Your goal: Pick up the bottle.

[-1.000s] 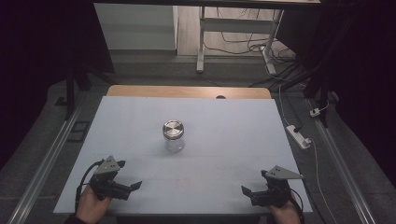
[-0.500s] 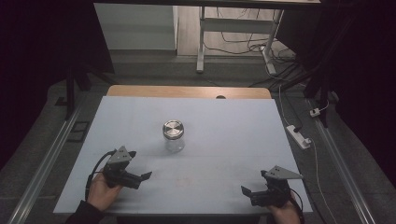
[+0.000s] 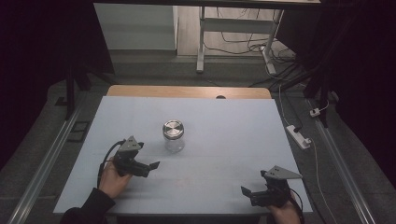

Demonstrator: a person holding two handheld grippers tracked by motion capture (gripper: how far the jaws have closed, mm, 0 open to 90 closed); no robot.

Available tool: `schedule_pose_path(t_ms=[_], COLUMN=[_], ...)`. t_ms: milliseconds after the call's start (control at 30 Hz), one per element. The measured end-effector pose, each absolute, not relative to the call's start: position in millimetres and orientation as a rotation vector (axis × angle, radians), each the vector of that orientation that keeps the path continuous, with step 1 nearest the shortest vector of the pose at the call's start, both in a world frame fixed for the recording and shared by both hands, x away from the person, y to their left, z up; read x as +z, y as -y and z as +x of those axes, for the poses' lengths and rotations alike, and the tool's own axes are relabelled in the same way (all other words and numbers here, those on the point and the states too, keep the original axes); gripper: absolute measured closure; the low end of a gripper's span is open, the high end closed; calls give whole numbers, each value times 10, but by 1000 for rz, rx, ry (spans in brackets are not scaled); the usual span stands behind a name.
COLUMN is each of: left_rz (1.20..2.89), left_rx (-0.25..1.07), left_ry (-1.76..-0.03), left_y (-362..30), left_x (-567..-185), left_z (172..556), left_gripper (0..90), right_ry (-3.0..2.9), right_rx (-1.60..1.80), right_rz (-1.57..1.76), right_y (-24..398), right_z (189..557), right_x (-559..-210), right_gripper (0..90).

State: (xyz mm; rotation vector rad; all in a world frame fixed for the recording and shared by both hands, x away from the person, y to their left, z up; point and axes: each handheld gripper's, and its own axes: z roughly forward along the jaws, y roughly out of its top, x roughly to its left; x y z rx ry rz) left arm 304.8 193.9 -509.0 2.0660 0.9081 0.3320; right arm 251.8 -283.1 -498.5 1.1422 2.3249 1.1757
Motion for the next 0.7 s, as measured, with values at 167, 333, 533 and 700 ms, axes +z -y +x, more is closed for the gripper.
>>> schedule_pose_path(t_ms=[167, 333, 533, 700], left_rz=[2065, 2067, 2083, 2094], left_rx=[304, 311, 311, 321], left_ry=[-901, -889, -863, -832], left_y=[-1877, -1826, -1756, -1672], left_x=[-5097, -5090, -5103, -5121], left_z=[3175, 3297, 3465, 3587], left_gripper=[0, 0, 0, 0], right_ry=[-2330, -2333, -2335, -2336], right_rx=[1169, 1166, 1166, 1165], right_rz=[1135, 1131, 1130, 1134], right_y=[2825, 2822, 2821, 2822], right_z=[2516, 2517, 2518, 2520], right_x=[-4984, -4986, -4987, -4987], right_gripper=[0, 0, 0, 0])
